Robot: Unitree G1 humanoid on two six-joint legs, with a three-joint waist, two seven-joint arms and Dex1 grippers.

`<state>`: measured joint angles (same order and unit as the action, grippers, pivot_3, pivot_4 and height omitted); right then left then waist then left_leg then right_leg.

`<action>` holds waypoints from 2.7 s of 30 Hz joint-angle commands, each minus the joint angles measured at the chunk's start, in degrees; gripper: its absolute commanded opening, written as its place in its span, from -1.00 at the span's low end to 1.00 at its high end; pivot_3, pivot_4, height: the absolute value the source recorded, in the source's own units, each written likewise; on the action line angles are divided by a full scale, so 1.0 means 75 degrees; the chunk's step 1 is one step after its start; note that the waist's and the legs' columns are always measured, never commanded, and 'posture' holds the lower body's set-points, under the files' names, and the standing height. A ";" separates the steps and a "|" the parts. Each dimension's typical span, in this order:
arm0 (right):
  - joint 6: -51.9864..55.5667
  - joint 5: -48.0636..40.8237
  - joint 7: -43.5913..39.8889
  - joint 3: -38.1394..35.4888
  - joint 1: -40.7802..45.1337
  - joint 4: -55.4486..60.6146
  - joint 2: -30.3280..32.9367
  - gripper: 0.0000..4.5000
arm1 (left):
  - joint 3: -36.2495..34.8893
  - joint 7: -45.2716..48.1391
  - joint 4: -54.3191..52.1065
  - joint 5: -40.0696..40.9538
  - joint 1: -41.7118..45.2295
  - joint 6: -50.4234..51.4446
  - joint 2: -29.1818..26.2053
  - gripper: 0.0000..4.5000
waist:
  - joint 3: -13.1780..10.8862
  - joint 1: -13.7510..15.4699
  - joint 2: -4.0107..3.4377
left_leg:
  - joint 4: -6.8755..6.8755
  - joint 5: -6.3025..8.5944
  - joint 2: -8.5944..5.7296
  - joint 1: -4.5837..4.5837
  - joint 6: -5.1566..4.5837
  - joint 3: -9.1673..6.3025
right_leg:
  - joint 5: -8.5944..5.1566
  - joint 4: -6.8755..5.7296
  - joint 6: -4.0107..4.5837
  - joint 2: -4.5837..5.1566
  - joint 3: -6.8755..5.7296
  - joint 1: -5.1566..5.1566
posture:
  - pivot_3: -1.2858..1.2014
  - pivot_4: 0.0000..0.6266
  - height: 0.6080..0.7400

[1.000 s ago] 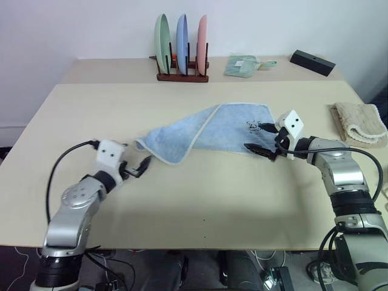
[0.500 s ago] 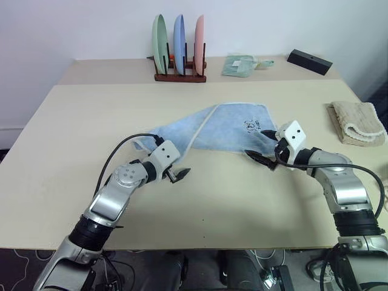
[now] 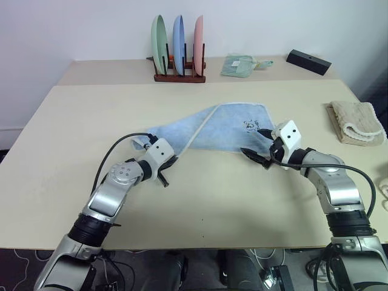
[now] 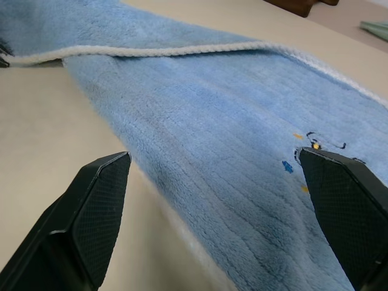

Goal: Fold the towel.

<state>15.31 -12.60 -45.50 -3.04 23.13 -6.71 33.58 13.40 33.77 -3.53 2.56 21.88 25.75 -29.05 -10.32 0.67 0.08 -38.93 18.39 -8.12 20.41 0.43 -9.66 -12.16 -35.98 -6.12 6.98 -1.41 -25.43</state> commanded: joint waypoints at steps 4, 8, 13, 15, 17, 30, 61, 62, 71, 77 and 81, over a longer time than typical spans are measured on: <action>-0.0276 -0.0045 0.0057 -0.0053 0.0066 0.0355 -0.0069 1.00 | -0.0937 -0.0052 -0.0939 0.0105 -0.0538 -0.0580 -0.0408 -0.98 | -0.0001 -0.0016 -0.0002 | 0.0001 0.0000 0.0001 0.0003 0.0000 0.0000 | 0.0000 -0.0001 0.0000 -0.0001 0.0003 -0.0005 | 0.03 -0.52 0.79; -0.0551 0.0196 0.0134 0.0026 0.0221 0.0230 0.0020 1.00 | -0.1837 0.0215 -0.1934 0.0625 -0.1401 -0.0250 -0.0834 -0.98 | -0.0002 0.0007 -0.0002 | 0.0004 0.0001 0.0000 0.0008 -0.0001 0.0000 | 0.0000 0.0004 0.0000 0.0000 0.0005 -0.0008 | 0.03 -0.52 0.79; -0.1379 0.1072 0.0532 0.0286 0.0738 -0.0597 0.0227 1.00 | -0.3422 0.0431 -0.2547 0.0973 -0.3051 -0.0283 -0.1482 -0.98 | -0.0005 -0.0010 -0.0007 | 0.0011 0.0002 0.0001 0.0000 -0.0003 0.0011 | -0.0001 0.0002 0.0001 -0.0002 0.0014 -0.0009 | 0.03 -0.52 0.79; -0.1987 0.1673 0.0783 0.0549 0.1066 -0.1210 0.0375 1.00 | -0.4130 0.0351 -0.2480 0.1173 -0.3472 -0.0294 -0.1465 -0.98 | -0.0005 0.0007 -0.0007 | 0.0010 0.0002 0.0001 0.0001 -0.0003 0.0011 | -0.0001 0.0004 0.0001 -0.0004 0.0014 -0.0008 | 0.03 -0.52 0.79; -0.2552 0.2183 0.1075 0.0755 0.1374 -0.1804 0.0454 1.00 | -0.4580 0.0243 -0.2342 0.1264 -0.3680 -0.0286 -0.1419 -0.98 | -0.0005 0.0011 -0.0006 | 0.0009 0.0002 0.0001 0.0001 -0.0003 0.0011 | -0.0001 0.0004 0.0001 -0.0005 0.0014 -0.0007 | 0.03 -0.52 0.79; -0.5323 0.3508 0.0885 0.1788 0.2333 -0.3643 0.1019 1.00 | -0.4385 -0.0064 -0.2486 0.1023 -0.4017 -0.0480 -0.1240 -0.98 | -0.0005 -0.0007 -0.0006 | 0.0011 0.0004 0.0001 0.0002 -0.0005 0.0014 | -0.0001 0.0009 0.0002 -0.0004 0.0014 -0.0006 | 0.03 -0.52 0.79; -0.6866 0.5145 0.2592 0.2600 0.3532 -0.5161 0.1058 -0.98 | -0.4403 -0.0382 -0.2286 0.1094 -0.4162 -0.0775 -0.1125 -1.00 | -0.0006 -0.0012 -0.0006 | 0.0012 0.0003 0.0001 -0.0001 -0.0004 0.0016 | -0.0001 0.0007 0.0003 -0.0010 0.0025 -0.0008 | 0.03 -0.52 0.79; -0.6805 0.5129 0.2602 0.2543 0.3542 -0.5083 0.1148 -0.98 | -0.4419 -0.0384 -0.2204 0.1140 -0.4011 -0.0802 -0.1136 -1.00 | -0.0006 -0.0011 -0.0006 | 0.0012 0.0003 0.0001 -0.0001 -0.0004 0.0016 | -0.0001 0.0007 0.0004 -0.0011 0.0025 -0.0008 | 0.03 -0.52 0.79; -0.5590 0.5759 0.4518 0.2202 0.6424 -0.5904 0.1443 -0.98 | -0.4075 -0.2156 0.2061 0.0474 0.2616 -0.2276 -0.1241 -1.00 | -0.0039 -0.0016 0.0019 | -0.0004 -0.0018 0.0004 0.0030 0.0033 0.0010 | 0.0035 0.0000 0.0022 -0.0020 0.0019 -0.0037 | 0.03 -0.52 0.79; -0.5917 0.5123 0.3779 0.1970 0.6490 -0.5507 0.1593 -0.98 | -0.4031 -0.1509 0.2685 0.0766 0.3328 -0.2653 -0.1572 -1.00 | -0.0017 -0.0260 0.0038 | 0.0095 -0.0006 0.0000 0.0056 0.0007 0.0042 | 0.0041 0.0028 0.0009 -0.0015 0.0060 -0.0126 | 0.03 -0.52 0.79; -0.5832 0.3934 0.1919 0.1803 0.5248 -0.4269 0.1854 -0.98 | -0.4188 -0.0763 0.1655 0.1090 0.1715 -0.2259 -0.1789 -1.00 | -0.0020 -0.0458 0.0034 | 0.0096 -0.0007 0.0006 0.0141 0.0006 0.0038 | 0.0047 0.0044 0.0000 -0.0025 0.0069 -0.0210 | 0.03 -0.52 0.79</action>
<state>-29.24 22.45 -24.47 13.58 64.88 -44.30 44.56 -15.07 25.91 14.00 9.23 38.56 7.26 -40.02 -10.48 -2.77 0.33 -38.23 18.34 -8.08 21.47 0.48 -9.36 -11.80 -35.67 -6.12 6.80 -0.86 -27.03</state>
